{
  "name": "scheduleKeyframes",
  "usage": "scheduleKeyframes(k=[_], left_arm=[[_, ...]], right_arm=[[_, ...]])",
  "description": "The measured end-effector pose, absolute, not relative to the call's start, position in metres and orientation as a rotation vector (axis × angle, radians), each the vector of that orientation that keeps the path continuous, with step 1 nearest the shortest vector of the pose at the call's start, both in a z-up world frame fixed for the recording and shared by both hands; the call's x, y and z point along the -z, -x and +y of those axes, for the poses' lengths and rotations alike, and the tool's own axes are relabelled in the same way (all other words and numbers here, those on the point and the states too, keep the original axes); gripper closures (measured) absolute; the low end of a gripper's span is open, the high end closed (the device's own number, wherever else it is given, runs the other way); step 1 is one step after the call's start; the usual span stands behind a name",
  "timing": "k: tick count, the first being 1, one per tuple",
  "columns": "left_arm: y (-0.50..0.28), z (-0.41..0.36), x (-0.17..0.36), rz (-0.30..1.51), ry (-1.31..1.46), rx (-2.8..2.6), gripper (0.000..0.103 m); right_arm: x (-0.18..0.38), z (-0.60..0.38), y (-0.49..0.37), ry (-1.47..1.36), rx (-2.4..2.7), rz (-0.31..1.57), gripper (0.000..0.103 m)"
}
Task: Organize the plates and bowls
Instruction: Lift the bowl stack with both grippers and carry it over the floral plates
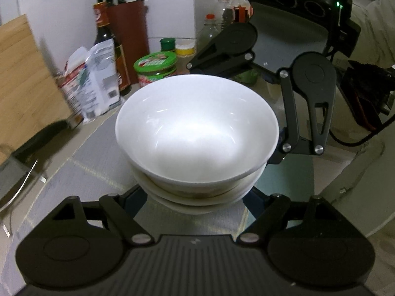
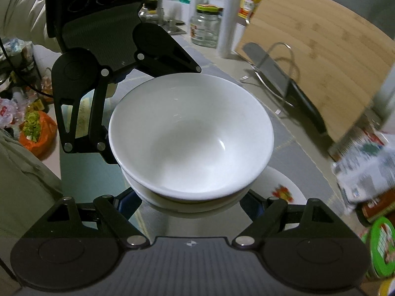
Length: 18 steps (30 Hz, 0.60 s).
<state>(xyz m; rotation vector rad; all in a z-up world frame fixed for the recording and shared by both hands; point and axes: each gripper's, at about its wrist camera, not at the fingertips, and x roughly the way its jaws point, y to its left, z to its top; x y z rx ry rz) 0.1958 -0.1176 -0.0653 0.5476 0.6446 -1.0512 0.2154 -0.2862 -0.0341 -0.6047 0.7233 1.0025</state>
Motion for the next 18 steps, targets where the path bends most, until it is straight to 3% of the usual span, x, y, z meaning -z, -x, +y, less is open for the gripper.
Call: scheduleKeyframes(k=[18], left_arm=[[-0.239, -0.177, 0.085, 0.676, -0.573, 1.113, 0.020]], right_arm=[[0.053, -0.344, -0.244, 0.584, -0.931, 0.772, 0.014]])
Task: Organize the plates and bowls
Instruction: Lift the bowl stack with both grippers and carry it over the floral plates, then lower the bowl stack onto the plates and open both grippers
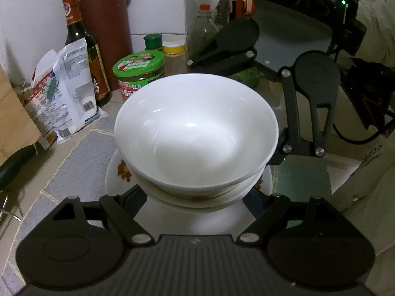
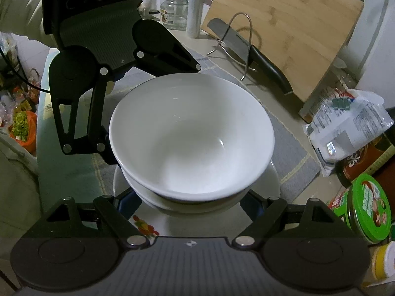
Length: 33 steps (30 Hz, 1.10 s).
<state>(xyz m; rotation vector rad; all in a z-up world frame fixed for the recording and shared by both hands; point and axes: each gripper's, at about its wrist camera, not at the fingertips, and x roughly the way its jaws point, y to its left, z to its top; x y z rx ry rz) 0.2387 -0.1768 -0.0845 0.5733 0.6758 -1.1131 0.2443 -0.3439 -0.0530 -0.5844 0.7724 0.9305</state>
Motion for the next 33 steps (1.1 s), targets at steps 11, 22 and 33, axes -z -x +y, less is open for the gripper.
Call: scheduleKeyframes(k=[11, 22, 33], left_arm=[[-0.250, -0.181, 0.091, 0.705, -0.577, 1.118, 0.020], [-0.253, -0.181, 0.091, 0.713, -0.570, 1.124, 0.020], [-0.246, -0.174, 0.086, 0.664, -0.532, 1.066, 0.008]], right_arm=[[0.062, -0.346, -0.253, 0.579, -0.921, 0.796, 0.014], [0.064, -0.348, -0.256, 0.562, -0.918, 0.807, 0.014], [0.061, -0.351, -0.254, 0.541, -0.920, 0.772, 0.000]])
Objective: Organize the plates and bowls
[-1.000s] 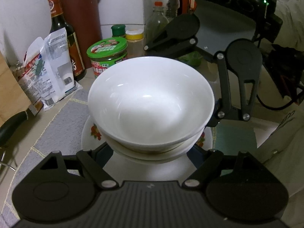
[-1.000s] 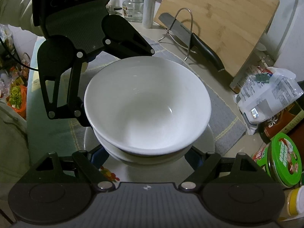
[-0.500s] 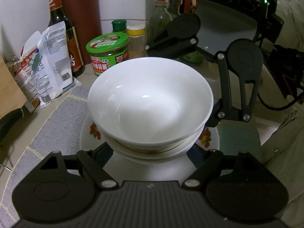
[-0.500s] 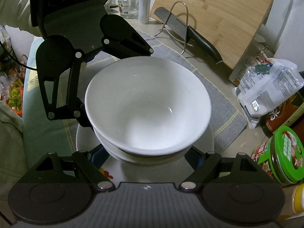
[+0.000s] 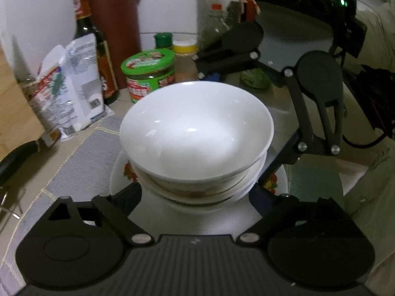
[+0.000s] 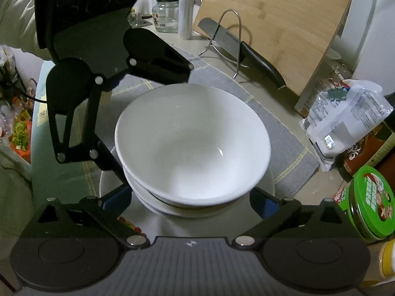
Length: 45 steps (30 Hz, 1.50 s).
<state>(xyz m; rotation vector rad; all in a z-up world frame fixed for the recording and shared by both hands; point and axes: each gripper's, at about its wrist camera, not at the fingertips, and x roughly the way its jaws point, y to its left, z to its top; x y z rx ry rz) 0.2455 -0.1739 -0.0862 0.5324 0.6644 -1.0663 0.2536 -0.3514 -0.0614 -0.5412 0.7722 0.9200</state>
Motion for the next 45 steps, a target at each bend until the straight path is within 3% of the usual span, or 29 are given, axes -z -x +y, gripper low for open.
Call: scheduleKeyframes(k=[18, 24, 32, 45], left_arm=[[-0.182, -0.095, 0.048, 0.413, -0.312, 0.688, 0.001], [-0.159, -0.071, 0.040, 0.346, -0.235, 0.661, 0.001], [-0.130, -0.072, 0.032, 0.501, -0.223, 0.510, 0.001], [-0.103, -0.059, 0.011, 0.589, -0.147, 0.475, 0.001]], right_arm=[[0.024, -0.341, -0.192, 0.653, -0.691, 0.727, 0.000], [0.003, -0.312, -0.157, 0.509, -0.380, 0.687, 0.000], [0.010, -0.290, -0.116, 0.047, 0.039, 0.773, 0.000], [0.006, -0.258, -0.066, -0.059, 0.171, 0.745, 0.000]])
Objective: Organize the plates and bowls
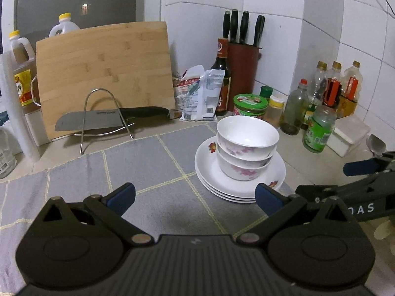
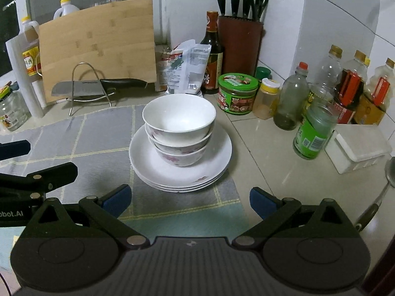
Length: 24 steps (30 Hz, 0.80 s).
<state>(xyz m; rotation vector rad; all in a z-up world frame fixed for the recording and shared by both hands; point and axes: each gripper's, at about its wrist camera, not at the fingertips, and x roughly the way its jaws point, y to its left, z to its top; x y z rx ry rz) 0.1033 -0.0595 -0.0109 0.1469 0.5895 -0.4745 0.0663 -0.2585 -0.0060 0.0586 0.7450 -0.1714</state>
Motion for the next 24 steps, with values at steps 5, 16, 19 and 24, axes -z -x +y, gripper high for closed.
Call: scheduleKeyframes(k=[5, 16, 19, 24], left_arm=[[-0.0988, -0.0606, 0.0073, 0.582, -0.165, 0.452, 0.001], [-0.1003, -0.0620, 0.0061, 0.597, -0.157, 0.455, 0.001], [-0.1002, -0.0633, 0.0058, 0.600, -0.156, 0.456, 0.001], [-0.1007, -0.0631, 0.0053, 0.603, -0.154, 0.458, 0.001]], right_arm=[[0.0059, -0.2590, -0.0659, -0.080, 0.176, 0.742, 0.000], [0.0029, -0.2595, -0.0648, -0.079, 0.188, 0.734, 0.000], [0.0027, -0.2600, -0.0647, -0.079, 0.194, 0.735, 0.000], [0.0021, -0.2606, -0.0642, -0.081, 0.199, 0.734, 0.000]])
